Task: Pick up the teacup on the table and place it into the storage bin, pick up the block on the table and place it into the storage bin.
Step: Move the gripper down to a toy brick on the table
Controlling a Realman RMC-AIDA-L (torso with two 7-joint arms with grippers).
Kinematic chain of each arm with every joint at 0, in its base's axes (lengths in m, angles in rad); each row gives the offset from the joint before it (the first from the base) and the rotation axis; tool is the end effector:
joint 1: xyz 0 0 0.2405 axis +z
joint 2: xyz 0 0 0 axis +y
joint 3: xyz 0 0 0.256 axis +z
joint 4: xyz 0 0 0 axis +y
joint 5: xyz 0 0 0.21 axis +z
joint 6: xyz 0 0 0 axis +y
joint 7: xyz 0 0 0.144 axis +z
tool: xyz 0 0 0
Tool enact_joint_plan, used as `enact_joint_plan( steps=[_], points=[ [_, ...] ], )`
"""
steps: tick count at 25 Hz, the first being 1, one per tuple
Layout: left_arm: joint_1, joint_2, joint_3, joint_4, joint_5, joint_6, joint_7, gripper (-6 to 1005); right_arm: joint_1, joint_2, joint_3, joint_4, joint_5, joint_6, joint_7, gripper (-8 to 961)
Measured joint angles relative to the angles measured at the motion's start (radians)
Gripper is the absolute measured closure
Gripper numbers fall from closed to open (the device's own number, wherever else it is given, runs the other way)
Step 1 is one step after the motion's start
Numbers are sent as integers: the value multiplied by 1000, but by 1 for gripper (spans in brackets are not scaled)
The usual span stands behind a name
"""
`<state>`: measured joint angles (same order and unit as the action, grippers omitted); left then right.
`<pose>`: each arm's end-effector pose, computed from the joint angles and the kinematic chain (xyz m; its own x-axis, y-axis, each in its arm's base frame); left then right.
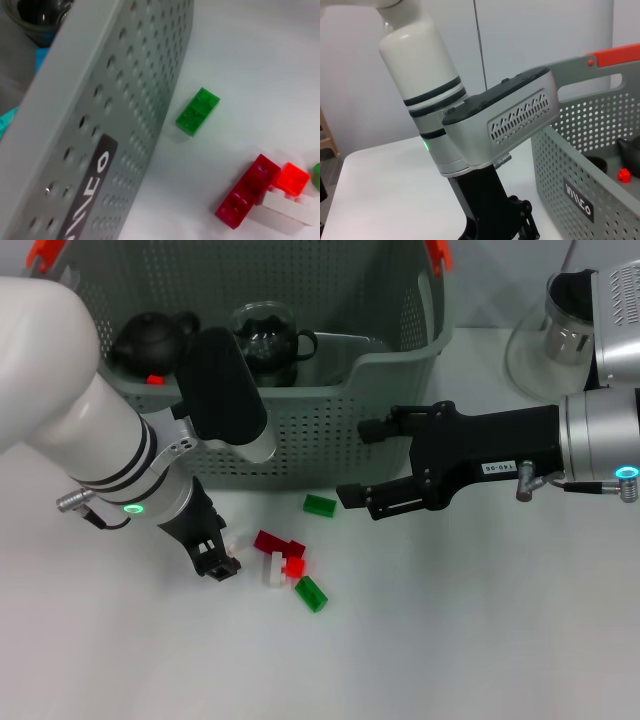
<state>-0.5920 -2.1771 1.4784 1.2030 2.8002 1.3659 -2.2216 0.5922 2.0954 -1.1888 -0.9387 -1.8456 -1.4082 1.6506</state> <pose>-0.2033 0.3525 -0.0504 0.8218 0.3553 -0.4454 0.1866 -0.9065 -0.3789 0.1639 0.3568 -0.0288 0.9073 -0.2128 -0.3626 -0.2605 -0.9615 -0.0875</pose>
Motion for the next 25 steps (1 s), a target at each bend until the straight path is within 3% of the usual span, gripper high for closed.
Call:
enact_joint_plan(
  steps=[5, 8, 25],
  points=[
    [0, 0, 8, -1, 1, -12, -12, 472, 0, 1, 0, 0, 0, 0, 0, 15],
    [0, 0, 9, -2, 1, -13, -16, 521, 0, 2, 0, 0, 0, 0, 0, 15],
    [-19, 1, 9, -45, -6, -29, -42, 646, -2, 2, 0, 0, 2, 2, 0, 15]
  ],
)
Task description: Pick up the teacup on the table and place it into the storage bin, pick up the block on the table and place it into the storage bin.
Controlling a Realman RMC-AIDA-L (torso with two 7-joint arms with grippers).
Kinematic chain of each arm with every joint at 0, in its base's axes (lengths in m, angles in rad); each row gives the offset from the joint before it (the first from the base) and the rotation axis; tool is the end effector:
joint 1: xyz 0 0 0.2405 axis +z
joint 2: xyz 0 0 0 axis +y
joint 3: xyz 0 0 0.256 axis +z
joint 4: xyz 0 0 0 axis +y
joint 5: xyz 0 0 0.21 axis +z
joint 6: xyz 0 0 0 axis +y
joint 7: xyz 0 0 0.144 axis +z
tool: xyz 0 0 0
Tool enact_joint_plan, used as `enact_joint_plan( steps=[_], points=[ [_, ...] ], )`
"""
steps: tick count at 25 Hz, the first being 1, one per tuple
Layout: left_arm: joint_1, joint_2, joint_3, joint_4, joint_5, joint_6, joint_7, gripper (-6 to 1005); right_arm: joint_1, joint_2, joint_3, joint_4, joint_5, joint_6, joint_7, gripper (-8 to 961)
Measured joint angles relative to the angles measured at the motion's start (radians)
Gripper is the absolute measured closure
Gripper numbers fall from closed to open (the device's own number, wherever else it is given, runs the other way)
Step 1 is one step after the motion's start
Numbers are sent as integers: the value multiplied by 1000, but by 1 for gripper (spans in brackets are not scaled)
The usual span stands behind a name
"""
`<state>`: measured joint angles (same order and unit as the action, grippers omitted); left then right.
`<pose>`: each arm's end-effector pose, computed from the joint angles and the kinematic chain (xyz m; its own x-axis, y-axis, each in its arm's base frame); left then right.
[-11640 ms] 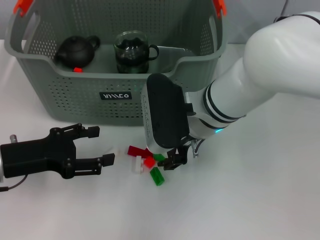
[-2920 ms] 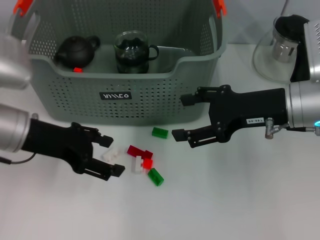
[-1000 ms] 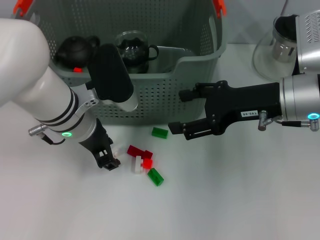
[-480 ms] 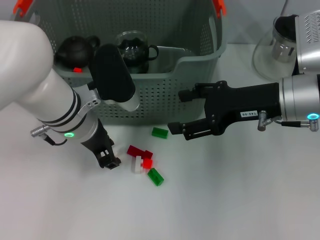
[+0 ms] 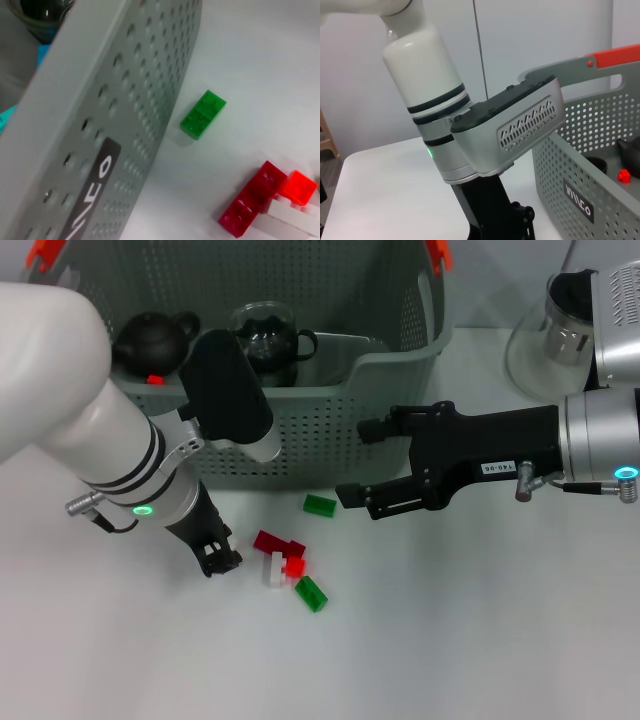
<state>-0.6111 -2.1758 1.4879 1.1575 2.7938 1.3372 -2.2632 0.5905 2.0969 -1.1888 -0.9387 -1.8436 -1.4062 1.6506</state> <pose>-0.2045 0.3549 -0.0569 0.8133 0.3865 -0.4350 0.2167 -0.8950 -0.3899 0.1640 0.3566 -0.0292 0.9057 -0.2146 -0.3656 -0.2631 -0.9608 -0.0879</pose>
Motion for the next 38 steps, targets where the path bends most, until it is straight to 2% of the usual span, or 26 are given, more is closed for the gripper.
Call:
enact_joint_plan(
  steps=[5, 10, 16, 18, 22, 27, 30, 33, 35, 38],
  points=[
    [-22, 4, -1, -22, 0, 15, -17, 683, -2, 0, 0, 0, 0, 0, 0, 15],
    [-11, 0, -3, 29, -5, 34, -13, 848, -4, 0, 0, 0, 0, 0, 0, 15],
    [3, 2, -61, 158, -68, 167, -11, 827, -8, -3, 0, -1, 0, -4, -4, 14],
    [15, 3, -122, 228, -136, 246, -5, 821, -10, -7, 11, -4, -2, -18, -5, 14],
    [22, 8, -253, 296, -257, 358, 0, 807, -12, -27, 78, -5, -7, -89, -11, 14],
    [9, 10, -424, 332, -403, 420, 10, 790, -30, -57, 127, 0, -11, -176, -22, 14],
    [-18, 15, -509, 340, -483, 413, 14, 779, -50, -62, 136, 0, -12, -192, -35, 15],
    [-60, 26, -555, 330, -510, 347, 20, 769, -63, -63, 143, 2, -13, -194, -46, 15],
    [-86, 38, -566, 311, -508, 273, 17, 762, -68, -63, 143, 8, -13, -194, -58, 15],
    [-136, 74, -568, 238, -504, 154, 8, 752, -72, -63, 144, 15, -17, -195, -68, 15]
  ],
)
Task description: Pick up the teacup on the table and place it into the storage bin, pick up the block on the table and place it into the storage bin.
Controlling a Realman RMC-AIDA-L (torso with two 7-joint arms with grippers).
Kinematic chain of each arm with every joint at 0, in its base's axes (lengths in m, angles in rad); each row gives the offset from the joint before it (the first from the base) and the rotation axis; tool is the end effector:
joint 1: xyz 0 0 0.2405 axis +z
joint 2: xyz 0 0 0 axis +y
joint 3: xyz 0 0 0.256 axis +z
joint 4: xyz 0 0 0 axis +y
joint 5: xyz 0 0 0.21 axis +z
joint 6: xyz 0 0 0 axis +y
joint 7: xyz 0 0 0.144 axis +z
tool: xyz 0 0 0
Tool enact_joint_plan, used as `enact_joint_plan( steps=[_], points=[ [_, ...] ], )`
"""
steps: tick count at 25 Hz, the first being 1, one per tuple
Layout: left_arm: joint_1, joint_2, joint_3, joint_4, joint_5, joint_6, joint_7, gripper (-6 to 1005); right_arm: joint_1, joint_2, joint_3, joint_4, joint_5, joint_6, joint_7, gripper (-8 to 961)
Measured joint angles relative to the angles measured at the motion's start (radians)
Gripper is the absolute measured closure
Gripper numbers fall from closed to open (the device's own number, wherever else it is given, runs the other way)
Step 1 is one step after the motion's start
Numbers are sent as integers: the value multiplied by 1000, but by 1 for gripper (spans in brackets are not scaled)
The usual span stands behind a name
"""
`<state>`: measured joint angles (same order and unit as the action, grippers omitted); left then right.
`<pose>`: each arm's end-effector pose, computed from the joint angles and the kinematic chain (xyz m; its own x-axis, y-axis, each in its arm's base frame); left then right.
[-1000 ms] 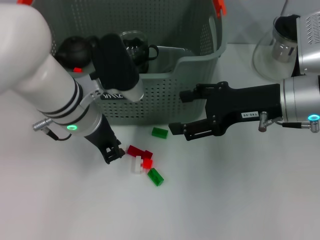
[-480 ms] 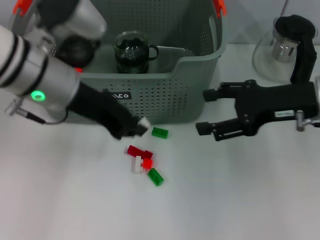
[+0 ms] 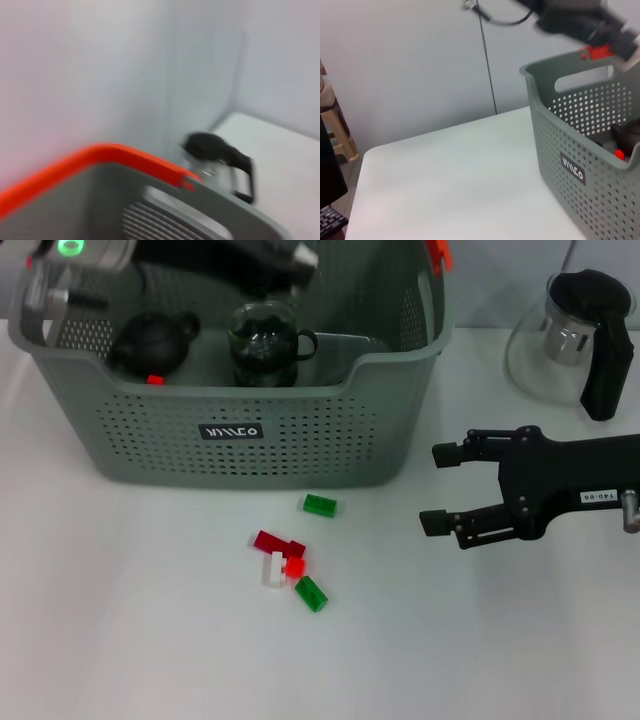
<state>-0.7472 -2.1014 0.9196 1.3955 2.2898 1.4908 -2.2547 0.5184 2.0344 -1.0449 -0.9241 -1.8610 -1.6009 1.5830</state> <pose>-0.1053 0.4054 0.0756 0.8783 0.3657 0.3079 0.4672 -0.7931 -0.3908 0.2075 0.3368 0.0118 0.8929 -0.2407 -0.3806 -0.2822 -0.9577 -0.0565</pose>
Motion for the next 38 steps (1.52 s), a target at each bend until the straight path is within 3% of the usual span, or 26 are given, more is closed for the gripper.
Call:
enact_joint_plan(
  steps=[2, 5, 10, 16, 17, 21, 23, 29, 33, 38],
  points=[
    [-30, 19, 1, -57, 2, -53, -1, 745, -1, 4, 3, 1, -10, 1, 0, 14],
    [-61, 29, 6, -126, 4, -138, 8, 735, 0, 12, 7, 1, -26, 3, -1, 14],
    [-65, 21, 8, -156, 5, -259, 11, 718, -1, 20, 6, 1, -35, 2, -2, 15],
    [-61, 21, 2, -157, 6, -276, 1, 697, -4, 23, 6, 3, -36, -2, -2, 15],
    [-56, 21, 0, -142, 6, -276, -4, 648, -4, 23, 7, 5, -37, -2, -2, 15],
    [-15, 24, -1, -30, -8, -190, -27, 453, -3, 23, 9, 11, -37, -3, -2, 14],
    [33, 15, 0, 97, -49, -33, -14, 375, 1, 23, 9, 17, -37, 1, -3, 14],
    [199, -69, 66, 330, -183, 299, 159, 180, 18, 23, 8, 57, -37, 26, -12, 16],
    [289, -74, 196, 330, -200, 330, 204, 121, 21, 22, 10, 67, -37, 36, -12, 18],
    [292, -76, 282, 216, -131, 339, 225, 120, 22, 24, 11, 68, -38, 44, -12, 21]
  ],
)
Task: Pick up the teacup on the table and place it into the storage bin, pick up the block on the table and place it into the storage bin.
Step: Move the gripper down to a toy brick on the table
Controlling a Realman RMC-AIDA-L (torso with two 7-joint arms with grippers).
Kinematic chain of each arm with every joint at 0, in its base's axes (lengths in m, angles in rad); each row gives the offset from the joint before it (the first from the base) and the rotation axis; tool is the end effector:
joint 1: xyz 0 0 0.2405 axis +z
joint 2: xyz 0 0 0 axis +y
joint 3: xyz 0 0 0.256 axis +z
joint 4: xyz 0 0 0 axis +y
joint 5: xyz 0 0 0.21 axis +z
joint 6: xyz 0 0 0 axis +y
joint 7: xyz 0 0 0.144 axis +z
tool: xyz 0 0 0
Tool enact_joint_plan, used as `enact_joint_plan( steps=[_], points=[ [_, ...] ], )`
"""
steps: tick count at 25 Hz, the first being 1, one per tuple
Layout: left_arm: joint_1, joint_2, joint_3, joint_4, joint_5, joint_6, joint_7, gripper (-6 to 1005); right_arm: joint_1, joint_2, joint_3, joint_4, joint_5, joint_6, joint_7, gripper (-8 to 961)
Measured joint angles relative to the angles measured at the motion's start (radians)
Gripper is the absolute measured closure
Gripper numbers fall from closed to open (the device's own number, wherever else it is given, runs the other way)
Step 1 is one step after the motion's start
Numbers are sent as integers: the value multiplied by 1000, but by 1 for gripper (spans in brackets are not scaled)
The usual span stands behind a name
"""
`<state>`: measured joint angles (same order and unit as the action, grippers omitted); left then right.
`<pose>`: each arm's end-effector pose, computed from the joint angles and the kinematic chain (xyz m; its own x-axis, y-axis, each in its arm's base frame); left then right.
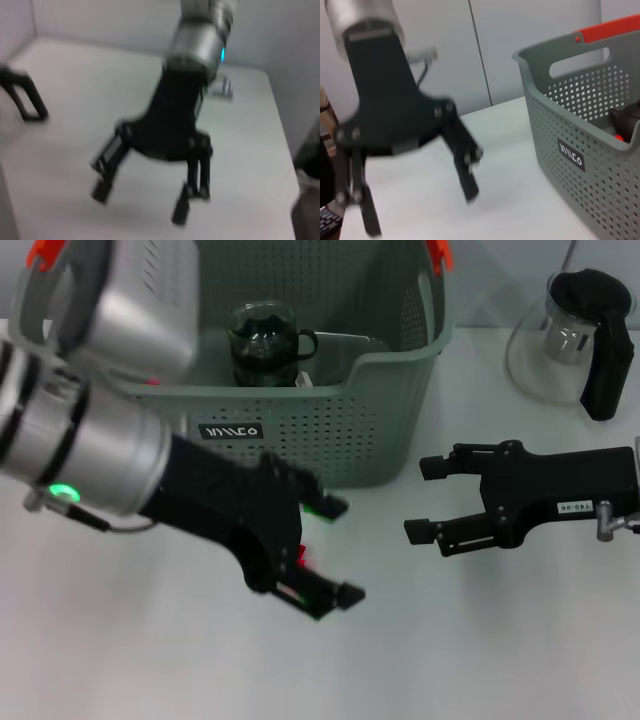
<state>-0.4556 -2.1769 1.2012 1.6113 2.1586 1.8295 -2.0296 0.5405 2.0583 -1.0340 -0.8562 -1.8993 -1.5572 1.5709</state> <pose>-0.1273 0.2919 0.0182 0.9830 0.1717 0.0643 0.1747 -0.9837 -0.0428 0.2121 0.3385 -0.0058 0.8847 -0.2832 -0.3702 -0.3223 -0.9455 -0.0469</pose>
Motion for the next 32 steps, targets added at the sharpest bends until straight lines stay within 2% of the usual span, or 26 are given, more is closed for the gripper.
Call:
enact_joint_plan(
  steps=[5, 12, 24, 32],
  points=[
    [-35, 1, 67, -137, 86, -62, -5, 121, 3, 4, 0, 0, 2, 9, 0, 24],
    [-73, 7, 115, -310, 205, -235, 25, 121, 12, 8, 0, 0, 2, 23, 9, 29],
    [-83, 8, 121, -403, 371, -355, 118, 121, 14, 17, 2, 7, 4, 46, 10, 36],
    [-84, 7, 129, -432, 399, -392, 117, 130, 15, 24, 12, 11, 5, 47, 11, 41]
  ],
)
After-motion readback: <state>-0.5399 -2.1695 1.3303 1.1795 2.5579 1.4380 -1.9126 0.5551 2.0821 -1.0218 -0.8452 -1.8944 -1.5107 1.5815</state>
